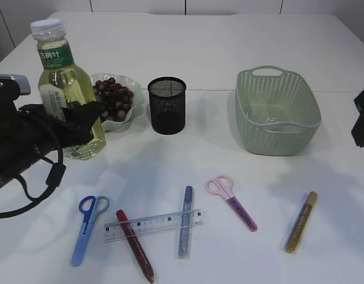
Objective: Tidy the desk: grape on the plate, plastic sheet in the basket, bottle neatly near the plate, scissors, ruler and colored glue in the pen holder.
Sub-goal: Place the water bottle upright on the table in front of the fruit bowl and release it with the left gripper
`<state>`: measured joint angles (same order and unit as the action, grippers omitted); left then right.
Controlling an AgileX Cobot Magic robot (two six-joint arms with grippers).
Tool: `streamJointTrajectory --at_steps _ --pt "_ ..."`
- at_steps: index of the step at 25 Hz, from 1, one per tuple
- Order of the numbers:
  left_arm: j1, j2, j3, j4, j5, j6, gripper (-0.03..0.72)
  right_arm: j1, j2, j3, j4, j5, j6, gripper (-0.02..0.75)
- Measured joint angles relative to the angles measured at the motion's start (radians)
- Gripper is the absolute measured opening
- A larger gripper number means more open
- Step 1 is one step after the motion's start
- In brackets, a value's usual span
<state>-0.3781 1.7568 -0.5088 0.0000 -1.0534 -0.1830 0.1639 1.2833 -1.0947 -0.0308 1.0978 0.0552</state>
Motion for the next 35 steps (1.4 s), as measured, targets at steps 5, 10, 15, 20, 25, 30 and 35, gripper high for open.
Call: streamJointTrajectory --at_steps 5,10,15,20,25,30,35 --pt "0.002 0.056 -0.065 -0.035 -0.008 0.0 0.453 0.0 0.0 0.0 0.0 -0.012 0.0 0.512" --pt "0.002 0.135 -0.135 0.049 -0.012 0.0 0.453 0.0 0.0 0.0 -0.026 -0.017 0.0 0.512" --pt "0.002 0.228 -0.194 0.086 -0.012 0.0 0.453 0.0 0.0 0.0 -0.041 -0.019 0.0 0.512" --pt "0.002 0.31 -0.238 0.087 -0.012 0.0 0.453 0.0 0.0 0.0 -0.042 -0.019 0.0 0.512" --pt "0.002 0.382 -0.278 0.087 -0.012 0.0 0.453 0.0 0.0 0.0 -0.047 -0.019 0.0 0.512" --pt "0.002 0.436 -0.312 0.087 -0.036 0.0 0.453 0.0 0.0 0.0 -0.048 -0.019 0.0 0.512" --pt "0.002 0.474 -0.349 0.087 -0.069 0.0 0.453 0.0 0.0 0.0 -0.049 -0.019 0.0 0.512"
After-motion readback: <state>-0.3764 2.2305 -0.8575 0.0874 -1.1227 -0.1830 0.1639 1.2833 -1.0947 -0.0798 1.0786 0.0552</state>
